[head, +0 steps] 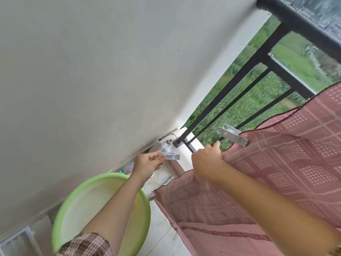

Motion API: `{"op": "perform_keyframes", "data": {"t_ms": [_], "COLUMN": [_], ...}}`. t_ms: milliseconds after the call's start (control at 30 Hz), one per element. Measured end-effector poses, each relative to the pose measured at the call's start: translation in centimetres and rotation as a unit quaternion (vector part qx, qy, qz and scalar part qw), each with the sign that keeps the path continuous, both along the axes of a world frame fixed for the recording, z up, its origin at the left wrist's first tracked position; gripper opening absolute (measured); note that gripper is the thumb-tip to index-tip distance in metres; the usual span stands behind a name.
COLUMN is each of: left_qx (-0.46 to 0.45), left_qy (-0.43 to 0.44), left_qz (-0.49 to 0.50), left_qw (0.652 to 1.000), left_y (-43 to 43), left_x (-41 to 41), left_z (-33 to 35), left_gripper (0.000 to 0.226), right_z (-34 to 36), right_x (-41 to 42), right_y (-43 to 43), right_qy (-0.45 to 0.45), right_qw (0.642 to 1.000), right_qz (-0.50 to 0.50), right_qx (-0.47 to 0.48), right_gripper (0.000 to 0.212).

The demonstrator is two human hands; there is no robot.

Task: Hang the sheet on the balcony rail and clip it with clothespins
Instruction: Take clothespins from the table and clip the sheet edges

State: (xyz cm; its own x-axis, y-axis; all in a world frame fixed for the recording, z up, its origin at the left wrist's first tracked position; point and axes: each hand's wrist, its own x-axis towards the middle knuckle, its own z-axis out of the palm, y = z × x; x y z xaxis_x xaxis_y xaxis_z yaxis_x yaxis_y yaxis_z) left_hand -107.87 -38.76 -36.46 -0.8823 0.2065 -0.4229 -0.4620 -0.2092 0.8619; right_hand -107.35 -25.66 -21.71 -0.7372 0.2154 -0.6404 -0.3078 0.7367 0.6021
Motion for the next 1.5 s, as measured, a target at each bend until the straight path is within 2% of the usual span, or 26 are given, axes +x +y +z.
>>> {"op": "perform_keyframes", "data": {"t_ms": [100, 233, 333, 667, 767, 833, 900, 1000, 1100, 1300, 1500], "left_qx": [0.017, 0.027, 0.038, 0.059, 0.073, 0.082, 0.083, 0.068, 0.057, 0.077, 0.049], "left_qy": [-0.02, -0.039, -0.043, -0.052, -0.05, -0.046, -0.04, -0.018, 0.011, 0.054, 0.075], "left_qz": [-0.016, -0.026, -0.031, -0.041, -0.06, -0.069, -0.081, -0.107, -0.116, -0.124, -0.138], "left_qw": [1.0, 0.999, 0.998, 0.996, 0.994, 0.993, 0.992, 0.992, 0.992, 0.988, 0.986], "left_y": [0.3, 0.2, 0.2, -0.1, -0.2, -0.2, -0.1, 0.2, 0.3, 1.0, 2.1], "left_x": [-0.2, -0.3, -0.3, -0.3, -0.3, -0.5, -0.6, -1.0, -1.2, -1.6, -2.0], "left_z": [-0.6, -1.4, -1.6, -2.1, -2.1, -2.1, -2.1, -2.2, -2.0, -0.3, 0.2], "left_gripper": [0.02, 0.021, 0.009, 0.009, 0.007, 0.009, 0.015, 0.035, 0.042, 0.028, 0.022], "right_z": [0.0, 0.3, -0.3, -0.9, -0.8, -0.5, 0.1, 1.4, 2.6, 3.0, 3.1], "right_x": [-1.1, -2.1, -2.7, -1.7, -1.6, -1.4, -1.2, -0.9, -0.8, -0.5, -0.6], "right_y": [0.0, 0.6, 0.7, 1.2, 1.2, 0.9, 0.5, 0.4, 0.5, 0.6, 0.7], "right_qy": [-0.047, -0.09, -0.087, 0.022, 0.04, 0.052, 0.064, 0.066, 0.044, 0.048, 0.053], "right_qw": [0.997, 0.984, 0.98, 0.983, 0.981, 0.978, 0.976, 0.972, 0.969, 0.962, 0.96], "right_qz": [-0.051, -0.129, -0.153, -0.084, -0.089, -0.085, -0.081, -0.096, -0.115, -0.109, -0.096], "right_qx": [0.019, -0.084, -0.092, -0.159, -0.17, -0.182, -0.19, -0.204, -0.214, -0.247, -0.259], "right_gripper": [0.049, 0.039, 0.041, 0.016, 0.03, 0.029, 0.024, 0.026, 0.009, 0.032, 0.034]}}
